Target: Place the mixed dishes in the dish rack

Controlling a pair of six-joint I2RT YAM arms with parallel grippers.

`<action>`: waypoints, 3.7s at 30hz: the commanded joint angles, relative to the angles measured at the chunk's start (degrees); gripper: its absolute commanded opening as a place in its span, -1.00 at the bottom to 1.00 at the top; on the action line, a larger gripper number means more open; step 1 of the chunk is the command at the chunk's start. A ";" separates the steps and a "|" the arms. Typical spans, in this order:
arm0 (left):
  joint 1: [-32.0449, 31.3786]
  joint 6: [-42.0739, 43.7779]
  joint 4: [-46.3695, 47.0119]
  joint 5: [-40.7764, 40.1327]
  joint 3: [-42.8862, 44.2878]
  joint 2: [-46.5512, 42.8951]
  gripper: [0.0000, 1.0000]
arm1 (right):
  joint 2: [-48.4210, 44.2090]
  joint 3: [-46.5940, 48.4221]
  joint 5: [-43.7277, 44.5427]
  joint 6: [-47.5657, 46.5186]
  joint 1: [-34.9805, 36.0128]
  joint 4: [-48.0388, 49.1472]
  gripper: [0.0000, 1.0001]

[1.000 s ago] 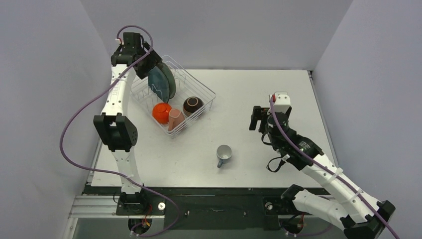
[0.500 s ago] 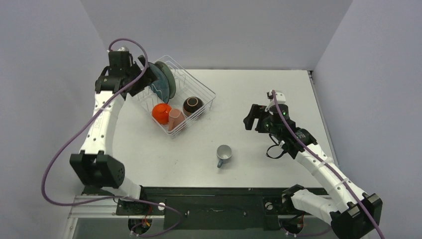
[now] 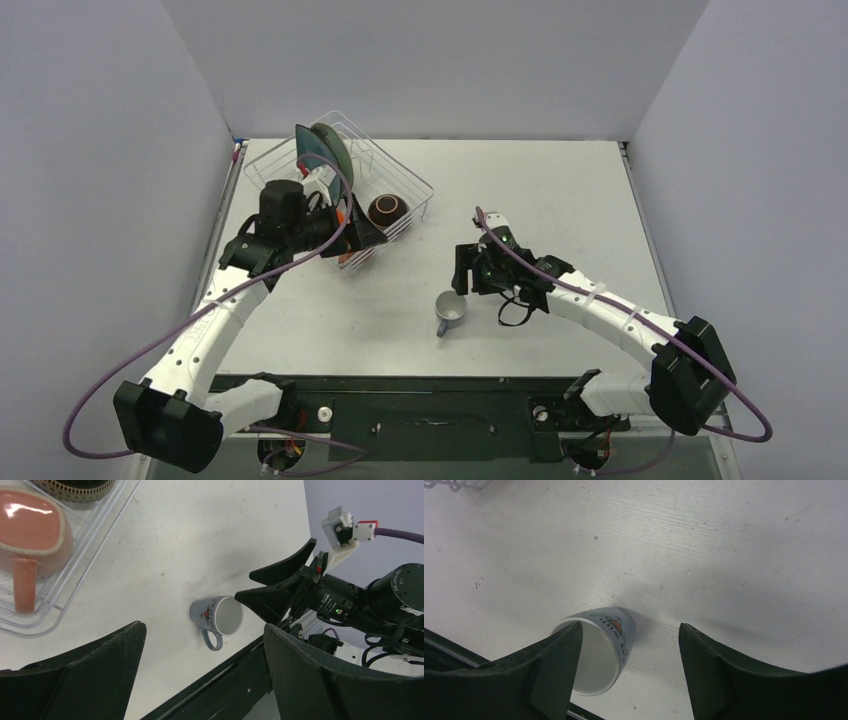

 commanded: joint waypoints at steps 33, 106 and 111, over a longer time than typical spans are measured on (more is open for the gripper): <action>-0.13 -5.06 8.81 12.66 -4.51 -5.26 0.73 | -3.51 4.37 25.92 -5.71 15.04 1.66 -1.00; -18.82 -50.26 67.53 21.39 -17.34 -0.69 0.40 | -25.02 -26.77 -21.16 14.53 -0.32 84.77 -1.00; -18.92 -50.24 67.44 21.38 -17.27 -1.00 0.10 | -24.54 -26.81 -21.19 14.71 -0.31 85.33 -1.00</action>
